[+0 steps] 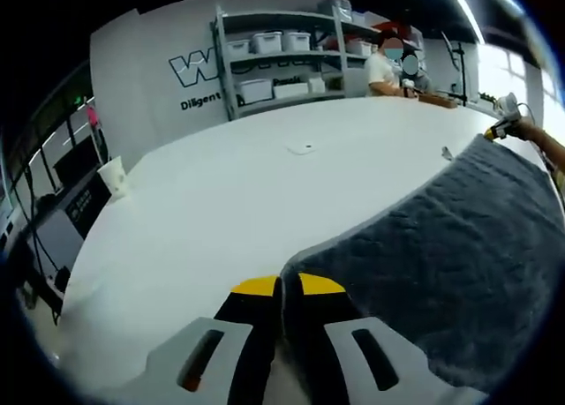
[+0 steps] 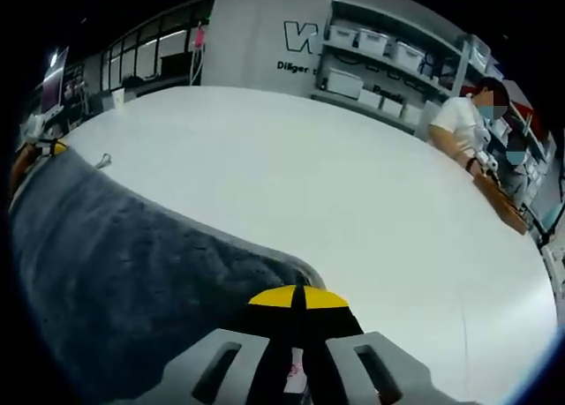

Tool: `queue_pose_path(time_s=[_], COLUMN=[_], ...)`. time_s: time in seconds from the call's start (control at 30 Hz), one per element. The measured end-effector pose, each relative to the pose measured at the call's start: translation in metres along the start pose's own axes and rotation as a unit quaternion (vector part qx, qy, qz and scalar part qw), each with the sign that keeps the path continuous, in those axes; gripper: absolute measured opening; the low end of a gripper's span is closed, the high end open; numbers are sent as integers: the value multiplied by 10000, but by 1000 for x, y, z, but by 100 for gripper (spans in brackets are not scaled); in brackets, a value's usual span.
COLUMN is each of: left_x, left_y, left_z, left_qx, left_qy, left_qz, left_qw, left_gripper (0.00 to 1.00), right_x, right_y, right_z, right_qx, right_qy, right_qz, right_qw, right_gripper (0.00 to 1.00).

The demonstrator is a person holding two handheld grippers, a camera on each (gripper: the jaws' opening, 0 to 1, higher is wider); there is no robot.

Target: Open the folded towel by lifting each exposed corner and separating the folded layers until the towel lies flat within the target outline without major curled edges

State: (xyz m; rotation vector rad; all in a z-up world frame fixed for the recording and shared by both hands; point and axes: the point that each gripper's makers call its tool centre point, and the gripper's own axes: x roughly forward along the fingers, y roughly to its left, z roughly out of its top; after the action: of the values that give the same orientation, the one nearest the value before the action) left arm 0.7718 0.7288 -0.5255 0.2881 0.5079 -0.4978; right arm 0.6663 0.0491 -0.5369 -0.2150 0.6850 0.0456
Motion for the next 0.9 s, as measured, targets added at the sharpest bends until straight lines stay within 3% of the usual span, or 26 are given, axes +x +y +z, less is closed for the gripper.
queue_pose_path(time_s=[0.73, 0.9], left_x=[21, 14], left_y=[22, 22], left_z=[10, 9], left_qx=[-150, -53], left_qy=[-106, 35], left_qz=[179, 366], left_qw=[9997, 9993], left_gripper=[6, 12], right_x=[28, 26], right_y=[-7, -5], right_z=[22, 22], right_qx=[-6, -395], right_qy=[-137, -30], right_qz=[-88, -212], right_qw=[9999, 9990], right_gripper=[0, 0])
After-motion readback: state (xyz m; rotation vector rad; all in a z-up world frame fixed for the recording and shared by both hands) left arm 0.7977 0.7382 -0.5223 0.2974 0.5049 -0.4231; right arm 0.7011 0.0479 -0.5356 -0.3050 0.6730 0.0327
